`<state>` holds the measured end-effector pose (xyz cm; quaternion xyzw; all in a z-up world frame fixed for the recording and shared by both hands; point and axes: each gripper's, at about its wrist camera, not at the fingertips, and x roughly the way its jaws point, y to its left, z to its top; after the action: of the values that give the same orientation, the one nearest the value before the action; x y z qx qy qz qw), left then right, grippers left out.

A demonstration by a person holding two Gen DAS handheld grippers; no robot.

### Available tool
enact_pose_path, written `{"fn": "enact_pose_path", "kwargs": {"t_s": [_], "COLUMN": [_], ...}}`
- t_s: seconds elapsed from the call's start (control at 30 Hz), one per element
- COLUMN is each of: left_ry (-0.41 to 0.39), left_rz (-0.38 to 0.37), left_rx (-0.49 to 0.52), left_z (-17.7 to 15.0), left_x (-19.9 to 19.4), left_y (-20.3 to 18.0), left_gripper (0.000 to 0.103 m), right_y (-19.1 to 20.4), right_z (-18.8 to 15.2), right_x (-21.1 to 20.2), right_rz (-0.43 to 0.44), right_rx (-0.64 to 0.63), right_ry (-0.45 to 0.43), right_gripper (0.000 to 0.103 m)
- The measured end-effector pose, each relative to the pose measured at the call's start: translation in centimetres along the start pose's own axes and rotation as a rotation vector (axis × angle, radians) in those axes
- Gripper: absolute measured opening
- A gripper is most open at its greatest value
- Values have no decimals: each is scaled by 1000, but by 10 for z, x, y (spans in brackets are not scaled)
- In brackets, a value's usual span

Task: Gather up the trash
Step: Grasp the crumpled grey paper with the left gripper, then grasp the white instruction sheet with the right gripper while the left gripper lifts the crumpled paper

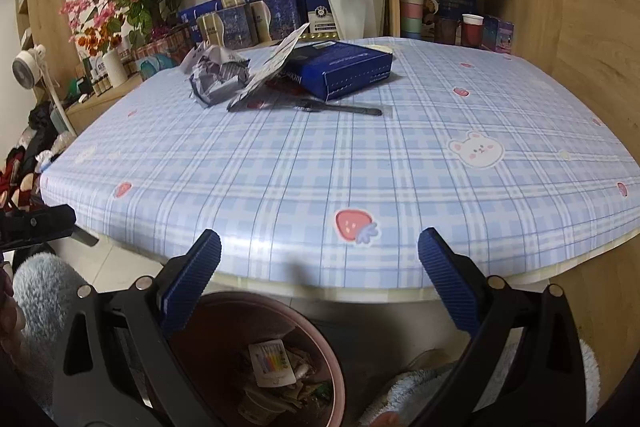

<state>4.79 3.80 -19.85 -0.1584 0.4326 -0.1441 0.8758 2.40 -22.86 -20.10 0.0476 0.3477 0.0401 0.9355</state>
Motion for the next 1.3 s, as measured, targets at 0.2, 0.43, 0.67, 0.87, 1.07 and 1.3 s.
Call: {"fn": "enact_pose_path", "kwargs": {"t_s": [0.2, 0.43, 0.67, 0.87, 1.07, 1.3], "left_ry": [-51, -64, -41, -16, 22, 49], "left_rz": [-11, 41, 82, 140, 165, 131], "left_rx": [31, 112, 114, 152, 139, 160], "left_z": [47, 109, 170, 206, 221, 208], "left_x": [4, 41, 102, 152, 185, 174], "left_y": [-10, -17, -10, -10, -1, 13], "left_gripper": [84, 85, 84, 84, 56, 28], "right_y": [-12, -37, -60, -66, -60, -45], "right_z": [23, 54, 75, 86, 101, 135], "right_x": [4, 26, 52, 73, 89, 107], "right_rz": [38, 50, 66, 47, 81, 194], "right_rx": [50, 109, 122, 110, 85, 108], "right_ry": [-36, -50, -29, -1, 20, 12], "right_gripper": [97, 97, 97, 97, 97, 97]}}
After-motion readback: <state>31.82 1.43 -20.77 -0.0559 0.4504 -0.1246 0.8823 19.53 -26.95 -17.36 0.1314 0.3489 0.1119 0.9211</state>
